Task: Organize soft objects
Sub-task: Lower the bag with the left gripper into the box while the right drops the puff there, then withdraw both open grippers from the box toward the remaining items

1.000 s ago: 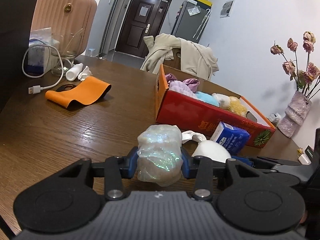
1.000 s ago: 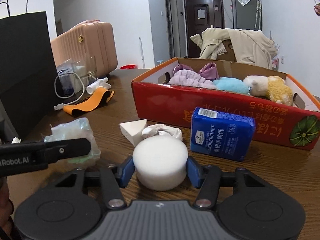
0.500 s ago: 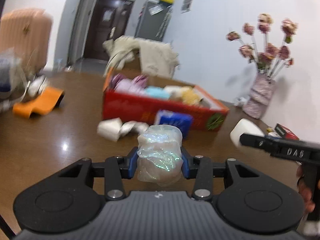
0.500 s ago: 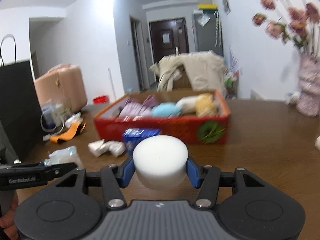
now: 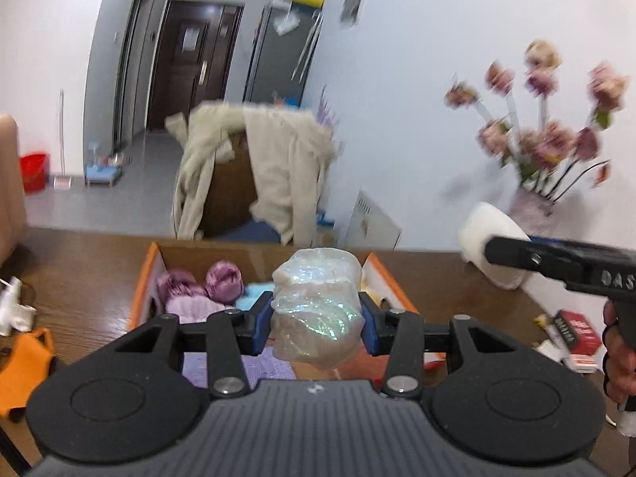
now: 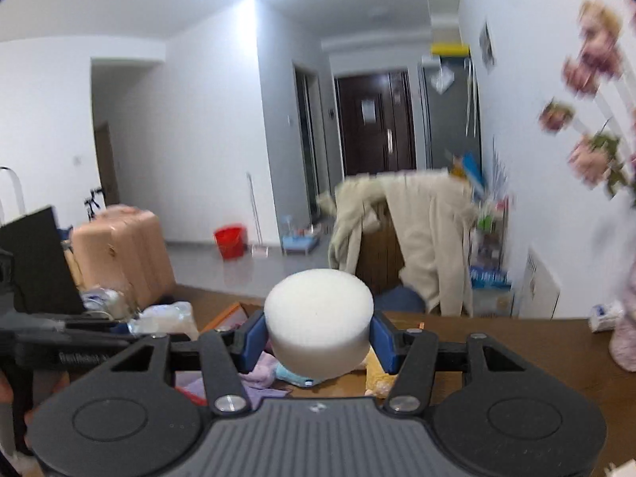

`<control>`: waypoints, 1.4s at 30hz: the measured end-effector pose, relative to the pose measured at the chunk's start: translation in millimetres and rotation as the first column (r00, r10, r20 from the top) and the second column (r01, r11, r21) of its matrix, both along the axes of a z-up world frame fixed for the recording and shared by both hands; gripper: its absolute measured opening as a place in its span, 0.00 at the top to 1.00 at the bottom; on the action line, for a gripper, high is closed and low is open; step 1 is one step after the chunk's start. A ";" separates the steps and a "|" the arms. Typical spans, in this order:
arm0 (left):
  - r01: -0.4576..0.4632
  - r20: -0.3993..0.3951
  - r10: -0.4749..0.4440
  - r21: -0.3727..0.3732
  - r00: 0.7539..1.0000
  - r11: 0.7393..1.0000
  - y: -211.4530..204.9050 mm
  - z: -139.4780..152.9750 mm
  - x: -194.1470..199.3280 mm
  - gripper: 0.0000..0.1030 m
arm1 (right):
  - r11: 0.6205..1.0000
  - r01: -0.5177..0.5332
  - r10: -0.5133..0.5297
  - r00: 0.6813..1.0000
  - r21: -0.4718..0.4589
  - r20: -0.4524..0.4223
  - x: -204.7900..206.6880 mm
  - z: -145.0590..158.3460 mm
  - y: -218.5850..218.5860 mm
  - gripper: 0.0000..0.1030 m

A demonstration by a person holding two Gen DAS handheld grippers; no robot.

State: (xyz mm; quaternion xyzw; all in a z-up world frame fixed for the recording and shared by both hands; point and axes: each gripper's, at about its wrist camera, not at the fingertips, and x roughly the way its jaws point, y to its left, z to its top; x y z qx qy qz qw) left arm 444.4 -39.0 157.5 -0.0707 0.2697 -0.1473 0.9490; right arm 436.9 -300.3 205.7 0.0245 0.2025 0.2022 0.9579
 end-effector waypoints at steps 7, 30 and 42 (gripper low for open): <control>0.027 -0.132 -0.024 0.020 0.991 0.999 -27.4 -66.8 61.9 0.58 | 1.000 -0.001 -0.003 0.980 -0.024 -0.197 115.3 -73.0 29.5 0.47; 0.080 -0.075 -0.073 0.101 0.995 0.992 -3.4 -36.7 33.6 0.19 | 0.997 0.054 -0.065 0.969 -0.049 -0.237 122.3 -64.5 25.9 0.26; -0.085 0.132 0.070 0.113 0.989 0.990 62.2 35.3 -83.8 0.13 | 0.997 0.074 -0.074 0.996 -0.013 -0.056 -8.6 2.6 9.7 0.17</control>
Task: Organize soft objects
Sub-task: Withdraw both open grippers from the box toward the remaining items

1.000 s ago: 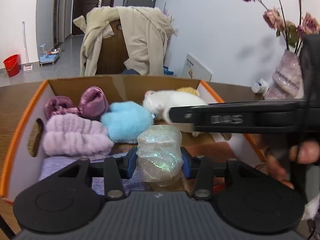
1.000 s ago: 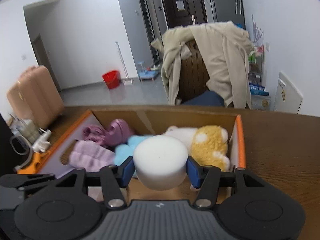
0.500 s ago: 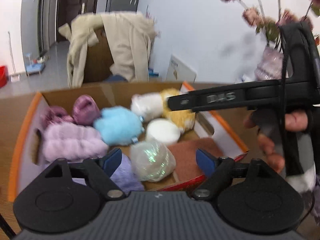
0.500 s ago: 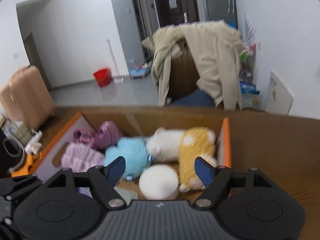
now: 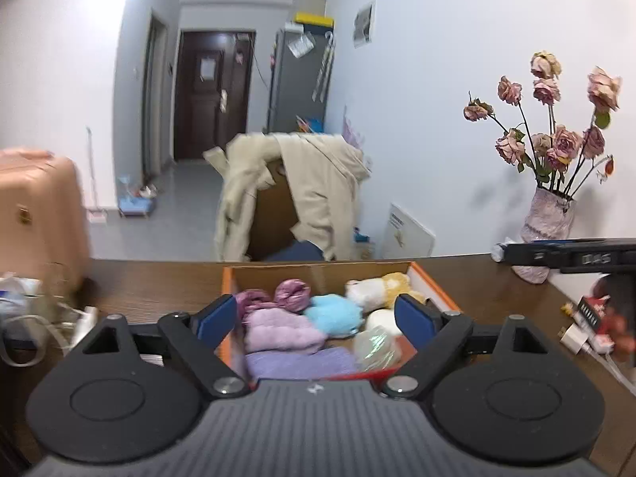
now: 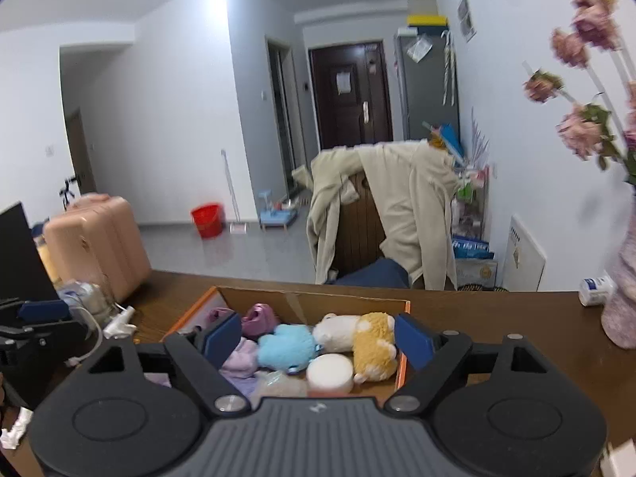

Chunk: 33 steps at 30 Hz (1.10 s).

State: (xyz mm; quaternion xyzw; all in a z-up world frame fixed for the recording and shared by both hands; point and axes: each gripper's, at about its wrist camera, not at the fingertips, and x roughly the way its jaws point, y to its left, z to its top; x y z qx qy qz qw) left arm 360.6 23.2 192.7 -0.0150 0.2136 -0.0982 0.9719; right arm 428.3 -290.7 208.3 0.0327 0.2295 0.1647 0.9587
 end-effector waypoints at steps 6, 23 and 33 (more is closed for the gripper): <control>-0.032 0.081 0.029 0.036 0.996 0.999 17.8 -28.4 -84.1 0.07 | 1.000 -0.025 0.025 0.996 0.002 0.085 -97.3 -22.8 10.3 0.14; -0.058 -0.009 0.059 0.040 0.998 0.998 37.0 -125.9 -180.8 0.03 | 0.998 -0.036 0.041 0.995 0.056 -0.093 -222.9 -130.6 65.0 0.14; -0.005 -0.015 0.003 -0.130 1.000 0.991 17.6 -106.1 -87.4 0.09 | 0.996 -0.006 0.014 0.996 0.087 -0.090 -155.3 -128.4 64.6 0.17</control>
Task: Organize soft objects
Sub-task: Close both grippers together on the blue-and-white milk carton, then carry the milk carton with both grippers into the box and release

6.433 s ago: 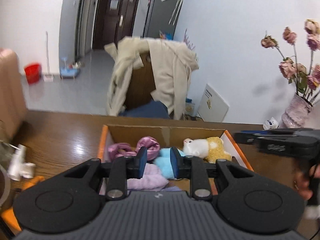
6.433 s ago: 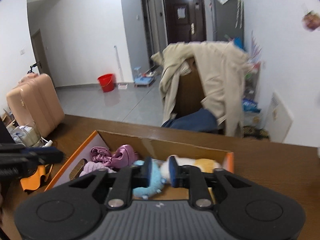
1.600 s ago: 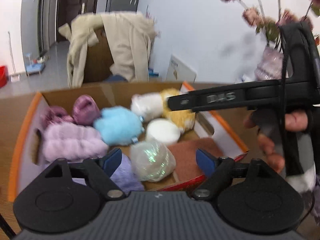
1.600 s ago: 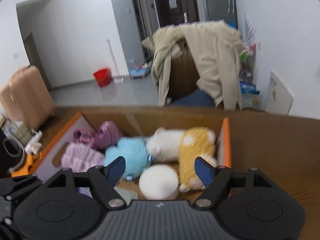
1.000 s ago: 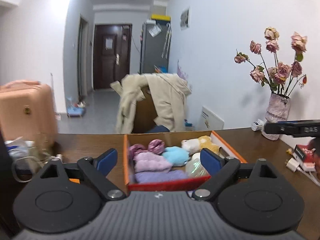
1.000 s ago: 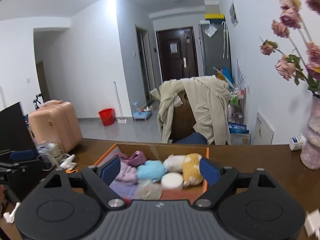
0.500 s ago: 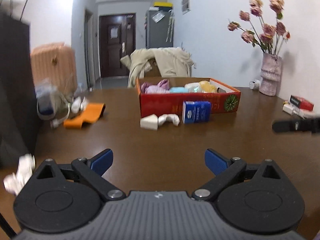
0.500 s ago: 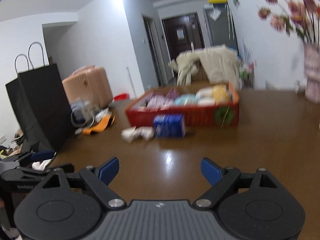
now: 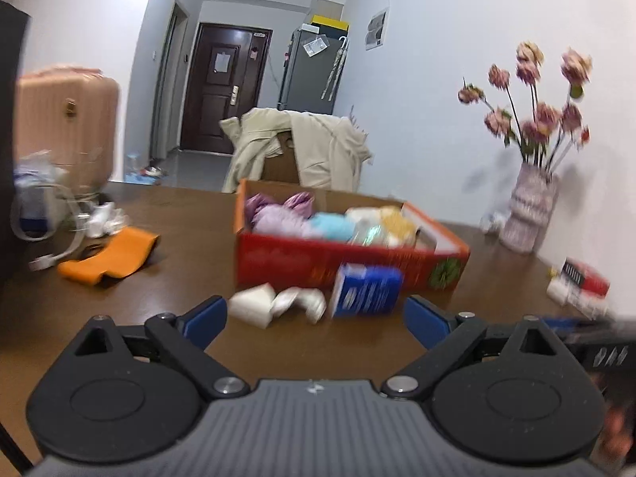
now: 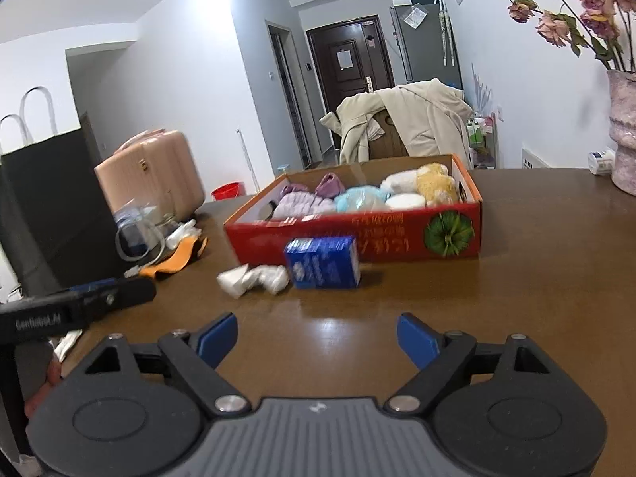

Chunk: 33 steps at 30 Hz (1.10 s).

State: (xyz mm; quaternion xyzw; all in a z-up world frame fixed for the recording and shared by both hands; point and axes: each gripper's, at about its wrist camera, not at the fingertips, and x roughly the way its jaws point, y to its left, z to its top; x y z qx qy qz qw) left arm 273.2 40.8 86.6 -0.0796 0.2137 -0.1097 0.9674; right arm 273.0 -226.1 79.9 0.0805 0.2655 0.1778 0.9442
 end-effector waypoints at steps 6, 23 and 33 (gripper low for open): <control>0.066 -0.099 -0.076 -0.109 0.992 0.992 -18.0 -6.1 96.8 0.32 | 0.996 -0.011 0.013 0.999 0.083 -0.032 86.1 -1.2 2.8 0.34; 0.208 -0.221 -0.259 -0.227 0.940 0.951 -26.3 -45.3 110.7 0.53 | 0.985 -0.072 0.091 0.989 0.155 -0.120 127.4 -21.1 -6.9 0.62; 0.223 -0.298 -0.291 -0.242 0.909 0.944 -33.4 -62.3 115.9 0.61 | 0.982 -0.097 0.123 0.979 0.162 -0.160 128.5 -36.1 -4.1 0.62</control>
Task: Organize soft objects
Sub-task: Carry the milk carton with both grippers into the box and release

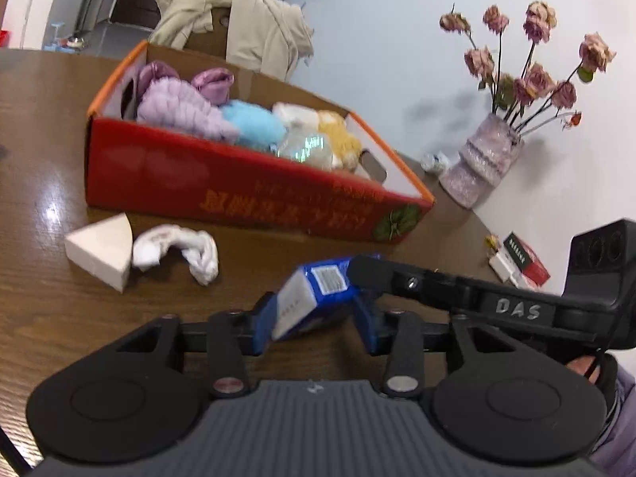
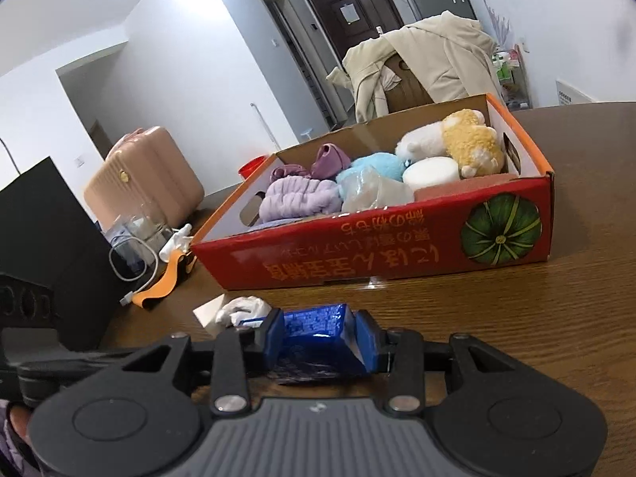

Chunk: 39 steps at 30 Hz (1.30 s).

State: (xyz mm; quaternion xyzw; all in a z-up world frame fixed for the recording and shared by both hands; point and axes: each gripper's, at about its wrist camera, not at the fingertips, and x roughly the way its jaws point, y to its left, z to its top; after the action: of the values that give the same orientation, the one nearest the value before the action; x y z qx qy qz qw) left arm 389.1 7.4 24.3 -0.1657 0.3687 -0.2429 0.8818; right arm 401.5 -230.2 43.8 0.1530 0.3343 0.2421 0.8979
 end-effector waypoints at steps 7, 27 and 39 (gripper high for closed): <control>-0.027 0.012 0.027 -0.006 1.000 1.000 1.8 0.3 -1.5 0.67 | 0.999 0.012 -0.012 1.000 0.032 -0.003 -2.2 -3.8 -4.5 0.67; -0.016 0.167 0.021 -0.028 0.986 0.999 14.9 102.6 104.6 0.67 | 0.998 0.040 -0.029 0.980 -0.048 0.199 84.2 112.0 20.1 0.68; -0.071 -0.031 0.077 0.163 0.997 0.984 -13.9 19.7 190.4 0.74 | 0.979 0.128 -0.134 0.991 -0.161 -0.026 172.8 17.0 27.5 0.75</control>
State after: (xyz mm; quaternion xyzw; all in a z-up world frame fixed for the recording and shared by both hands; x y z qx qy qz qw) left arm 579.5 -6.5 44.0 -0.1119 0.3968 -0.1761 0.8939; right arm 574.2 -202.7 60.8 0.1071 0.3580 0.1521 0.9150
